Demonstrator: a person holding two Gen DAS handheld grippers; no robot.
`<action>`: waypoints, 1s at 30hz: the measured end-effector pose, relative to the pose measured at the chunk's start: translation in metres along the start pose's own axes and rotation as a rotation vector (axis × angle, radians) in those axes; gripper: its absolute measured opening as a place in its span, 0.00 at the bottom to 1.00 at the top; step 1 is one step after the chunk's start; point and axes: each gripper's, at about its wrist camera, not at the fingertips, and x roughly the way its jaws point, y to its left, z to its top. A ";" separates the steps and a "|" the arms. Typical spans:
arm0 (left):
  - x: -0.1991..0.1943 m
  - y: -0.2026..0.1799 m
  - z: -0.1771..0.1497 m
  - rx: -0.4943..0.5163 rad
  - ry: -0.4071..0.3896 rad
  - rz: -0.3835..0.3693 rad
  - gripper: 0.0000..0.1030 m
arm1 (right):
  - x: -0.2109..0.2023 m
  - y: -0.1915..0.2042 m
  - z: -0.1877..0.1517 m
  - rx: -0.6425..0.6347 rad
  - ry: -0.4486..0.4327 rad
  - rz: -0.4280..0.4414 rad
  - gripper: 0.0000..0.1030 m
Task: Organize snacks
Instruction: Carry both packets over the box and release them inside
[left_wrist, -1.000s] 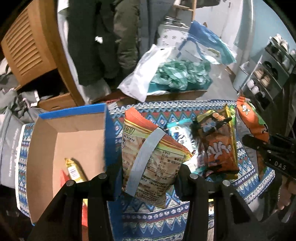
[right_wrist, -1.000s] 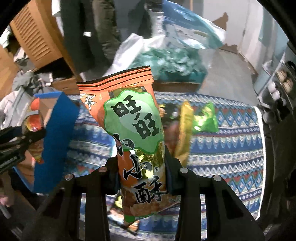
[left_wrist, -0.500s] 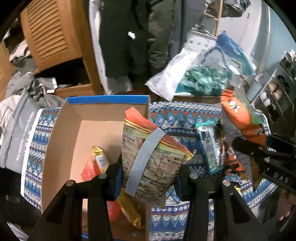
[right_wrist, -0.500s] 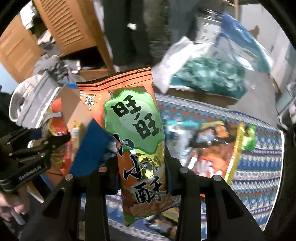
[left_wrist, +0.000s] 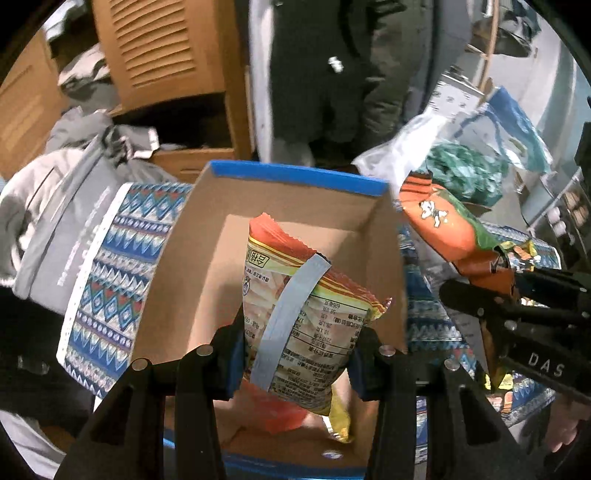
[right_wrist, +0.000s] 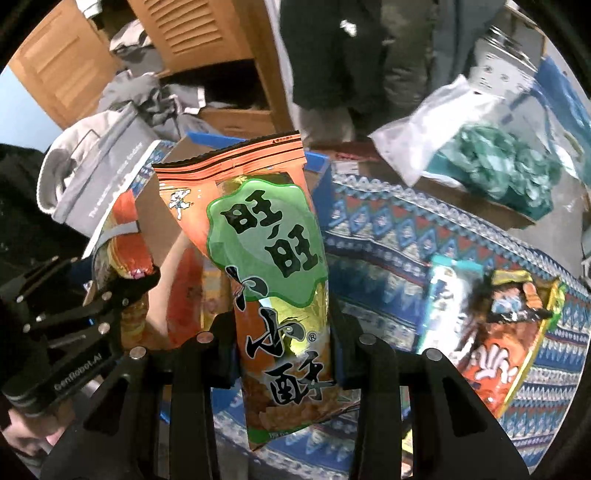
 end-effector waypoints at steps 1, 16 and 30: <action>0.001 0.006 -0.002 -0.009 0.005 0.004 0.44 | 0.004 0.005 0.002 -0.008 0.005 0.001 0.35; 0.022 0.069 -0.013 -0.134 0.049 0.047 0.45 | 0.043 0.064 0.022 -0.099 0.055 0.025 0.35; 0.022 0.067 -0.010 -0.097 0.042 0.111 0.63 | 0.040 0.061 0.033 -0.101 0.037 0.009 0.50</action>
